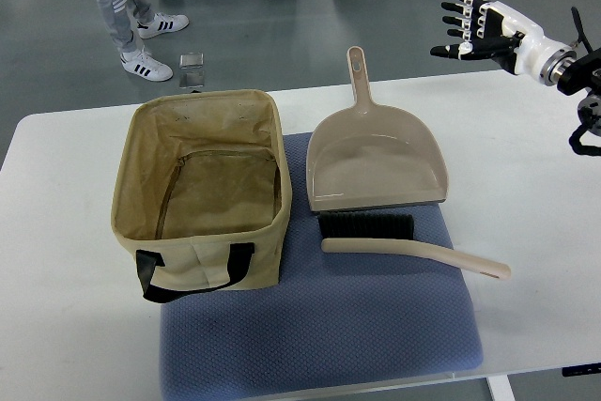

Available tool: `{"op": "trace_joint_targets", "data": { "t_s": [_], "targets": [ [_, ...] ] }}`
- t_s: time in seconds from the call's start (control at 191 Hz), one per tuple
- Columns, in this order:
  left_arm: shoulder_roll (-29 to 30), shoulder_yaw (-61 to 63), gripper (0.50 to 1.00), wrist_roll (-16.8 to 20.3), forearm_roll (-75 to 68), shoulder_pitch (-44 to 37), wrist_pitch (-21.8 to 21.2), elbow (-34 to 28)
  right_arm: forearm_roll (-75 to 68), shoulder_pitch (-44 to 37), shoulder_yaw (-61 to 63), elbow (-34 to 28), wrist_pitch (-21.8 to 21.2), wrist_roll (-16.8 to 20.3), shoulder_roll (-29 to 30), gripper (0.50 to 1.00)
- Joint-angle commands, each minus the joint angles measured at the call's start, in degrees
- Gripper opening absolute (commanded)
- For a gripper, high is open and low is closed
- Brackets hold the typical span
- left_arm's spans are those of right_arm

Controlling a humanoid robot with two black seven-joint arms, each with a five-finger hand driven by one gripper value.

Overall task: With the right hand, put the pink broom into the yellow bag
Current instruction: 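Move the right hand down toward the beige brush handle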

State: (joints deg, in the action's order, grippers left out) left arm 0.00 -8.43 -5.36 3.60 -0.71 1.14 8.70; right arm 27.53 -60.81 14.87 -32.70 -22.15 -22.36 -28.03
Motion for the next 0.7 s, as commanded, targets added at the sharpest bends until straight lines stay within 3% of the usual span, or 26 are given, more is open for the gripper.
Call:
{"op": "trace_joint_targets", "data": {
  "t_s": [0.0, 0.099, 0.215, 0.403, 0.534, 0.613, 0.696],
  "targets": [
    [0.00, 0.00, 1.000, 0.00, 0.00, 0.01, 0.00, 0.00, 14.92, -0.45, -0.01, -9.23, -0.17, -0.05, -5.89, 0.977],
    [0.00, 0.00, 1.000, 0.00, 0.00, 0.10, 0.00, 0.00, 27.57, -1.86, -0.19, -18.37, -1.23, 0.04, -11.34, 0.977],
    [0.00, 0.00, 1.000, 0.00, 0.00, 0.09, 0.00, 0.00, 39.08, -2.38, -0.45, -28.29, -6.06, 0.30, -16.96, 0.977],
    [0.00, 0.00, 1.000, 0.00, 0.00, 0.01, 0.00, 0.00, 46.64, -2.30, -2.29, -42.71, -11.77, 0.65, -26.28, 0.977],
    [0.00, 0.00, 1.000, 0.00, 0.00, 0.09, 0.00, 0.00, 48.23, -2.12, -5.02, -49.57, -11.69, 1.97, -29.09, 0.977],
    [0.00, 0.00, 1.000, 0.00, 0.00, 0.09, 0.00, 0.00, 48.14, -1.42, -5.11, -50.63, -11.34, 4.96, -29.10, 0.977],
    [0.00, 0.00, 1.000, 0.00, 0.00, 0.01, 0.00, 0.00, 47.96, -0.01, -5.11, -50.89, -10.72, 5.66, -28.74, 0.977]
  ]
}}
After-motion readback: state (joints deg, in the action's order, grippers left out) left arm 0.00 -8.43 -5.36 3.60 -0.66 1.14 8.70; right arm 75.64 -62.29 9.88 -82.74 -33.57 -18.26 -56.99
